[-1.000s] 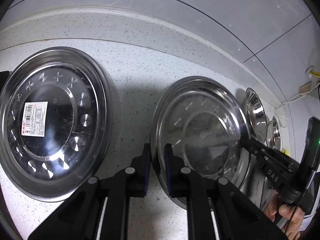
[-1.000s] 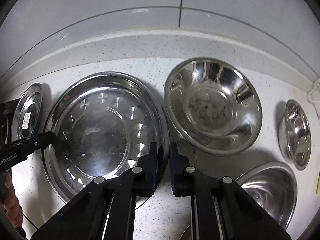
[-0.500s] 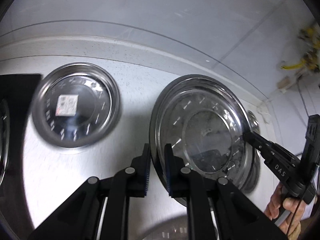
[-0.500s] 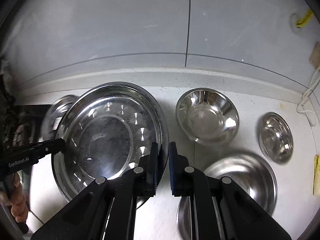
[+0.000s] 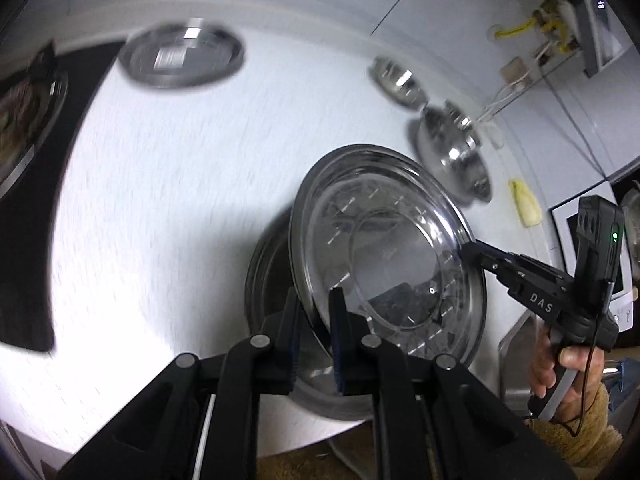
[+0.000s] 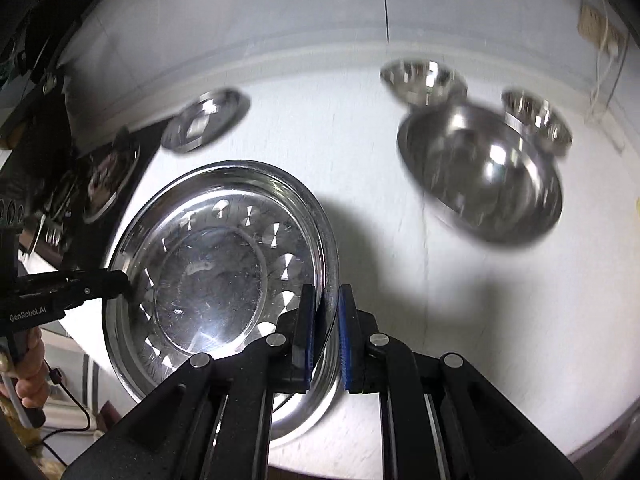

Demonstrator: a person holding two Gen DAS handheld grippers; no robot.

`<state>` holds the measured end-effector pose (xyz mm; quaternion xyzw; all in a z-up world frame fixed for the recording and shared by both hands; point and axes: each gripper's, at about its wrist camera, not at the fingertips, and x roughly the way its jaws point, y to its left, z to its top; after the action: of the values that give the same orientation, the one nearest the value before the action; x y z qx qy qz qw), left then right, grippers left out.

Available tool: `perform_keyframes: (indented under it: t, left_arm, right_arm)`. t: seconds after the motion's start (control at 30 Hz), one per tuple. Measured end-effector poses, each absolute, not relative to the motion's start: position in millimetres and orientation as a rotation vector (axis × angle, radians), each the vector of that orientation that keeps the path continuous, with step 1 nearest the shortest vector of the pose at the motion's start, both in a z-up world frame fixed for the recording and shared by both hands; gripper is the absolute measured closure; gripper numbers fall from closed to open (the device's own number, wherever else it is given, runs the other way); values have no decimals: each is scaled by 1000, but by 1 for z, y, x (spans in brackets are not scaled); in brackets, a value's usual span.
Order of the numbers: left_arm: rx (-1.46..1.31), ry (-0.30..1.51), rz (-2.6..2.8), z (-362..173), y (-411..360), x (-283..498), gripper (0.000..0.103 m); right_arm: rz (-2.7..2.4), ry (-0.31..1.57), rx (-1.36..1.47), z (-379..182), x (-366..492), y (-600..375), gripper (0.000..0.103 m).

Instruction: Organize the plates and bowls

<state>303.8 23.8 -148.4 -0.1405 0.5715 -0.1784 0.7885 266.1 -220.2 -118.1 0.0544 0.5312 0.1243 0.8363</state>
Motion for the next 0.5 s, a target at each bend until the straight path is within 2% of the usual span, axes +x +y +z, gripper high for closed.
perform_keyframes:
  t: [0.17,0.5]
  left_arm:
    - [-314,1257,-346,-174,28,293,91]
    - [-172,1183,-291,-171,14,293,89]
  right_arm:
    - [261,1190,129,-154,257,-219,93]
    - [281,1157,133,-153,254,-228,92]
